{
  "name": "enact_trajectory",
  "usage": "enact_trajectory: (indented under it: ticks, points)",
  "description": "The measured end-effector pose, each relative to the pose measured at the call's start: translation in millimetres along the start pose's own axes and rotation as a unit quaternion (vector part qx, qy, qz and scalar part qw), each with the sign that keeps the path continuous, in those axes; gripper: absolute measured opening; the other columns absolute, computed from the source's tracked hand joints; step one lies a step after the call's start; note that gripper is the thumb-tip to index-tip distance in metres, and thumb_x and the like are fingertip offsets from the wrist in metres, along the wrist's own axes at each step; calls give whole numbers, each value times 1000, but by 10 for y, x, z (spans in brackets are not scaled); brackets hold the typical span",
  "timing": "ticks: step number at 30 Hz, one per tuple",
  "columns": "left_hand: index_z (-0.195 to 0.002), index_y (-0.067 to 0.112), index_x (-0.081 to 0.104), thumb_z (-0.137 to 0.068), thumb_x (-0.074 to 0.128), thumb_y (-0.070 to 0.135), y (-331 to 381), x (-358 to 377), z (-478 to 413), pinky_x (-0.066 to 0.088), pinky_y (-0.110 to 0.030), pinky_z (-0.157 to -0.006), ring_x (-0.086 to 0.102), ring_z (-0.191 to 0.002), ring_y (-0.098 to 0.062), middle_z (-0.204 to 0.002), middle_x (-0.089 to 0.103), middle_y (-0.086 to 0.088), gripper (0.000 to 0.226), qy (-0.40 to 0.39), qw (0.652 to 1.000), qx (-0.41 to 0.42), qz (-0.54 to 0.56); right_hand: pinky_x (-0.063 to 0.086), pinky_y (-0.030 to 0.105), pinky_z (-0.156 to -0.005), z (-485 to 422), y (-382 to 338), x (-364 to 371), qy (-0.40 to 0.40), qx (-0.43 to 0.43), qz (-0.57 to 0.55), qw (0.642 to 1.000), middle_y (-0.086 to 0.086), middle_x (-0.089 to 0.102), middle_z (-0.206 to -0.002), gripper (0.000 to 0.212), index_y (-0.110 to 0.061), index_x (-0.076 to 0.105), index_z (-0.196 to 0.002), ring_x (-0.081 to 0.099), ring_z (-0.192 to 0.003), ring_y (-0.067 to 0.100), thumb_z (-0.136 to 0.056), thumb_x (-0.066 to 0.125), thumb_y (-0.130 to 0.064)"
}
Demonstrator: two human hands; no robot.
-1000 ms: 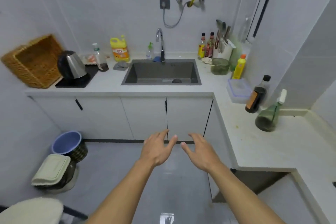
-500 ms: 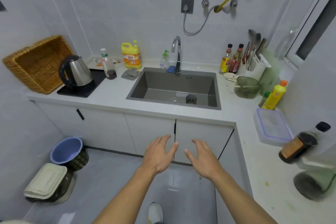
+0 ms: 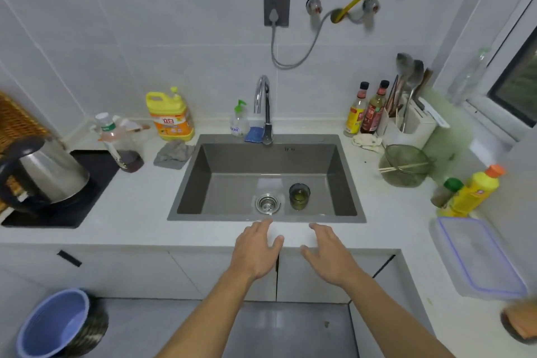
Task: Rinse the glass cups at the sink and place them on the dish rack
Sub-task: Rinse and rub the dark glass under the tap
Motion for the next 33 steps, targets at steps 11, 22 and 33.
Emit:
enact_trajectory:
  ticks: [11, 22, 33]
  points:
    - [-159, 22, 39, -106, 52, 34, -4, 252, -1716, 29, -26, -119, 41, -145, -18, -157, 46, 2, 55, -53, 998, -12, 16, 41, 48, -116, -1687, 376, -243, -31, 49, -32, 998, 6, 44, -159, 75, -20, 20, -162, 48, -141, 26, -101, 57, -42]
    - [-155, 31, 45, -109, 48, 36, 53, 1007, -3079, 33, -27, -121, 43, -147, -18, -160, 46, 4, 46, -58, 984, -133, 106, 27, 33, -123, -3080, 1021, -220, -74, 99, -30, 992, 7, -2, -173, 85, -19, 6, -164, 21, -158, 25, -101, 63, -27]
    - [-165, 20, 8, -86, 73, 11, -132, 1714, -3828, 33, -27, -115, 40, -148, -24, -163, 33, -4, 103, -148, 975, -159, 52, 33, 47, -123, -3750, 1316, 471, -142, 248, -131, 949, 6, 24, -166, 115, -33, -12, -161, 37, -147, 26, -89, 77, -28]
Point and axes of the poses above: each hand's wrist, its own z-axis away from the middle knuckle, its own x-axis out of the palm, y = z × x, the point moved 4 cm from there along -z, towards the middle knuckle
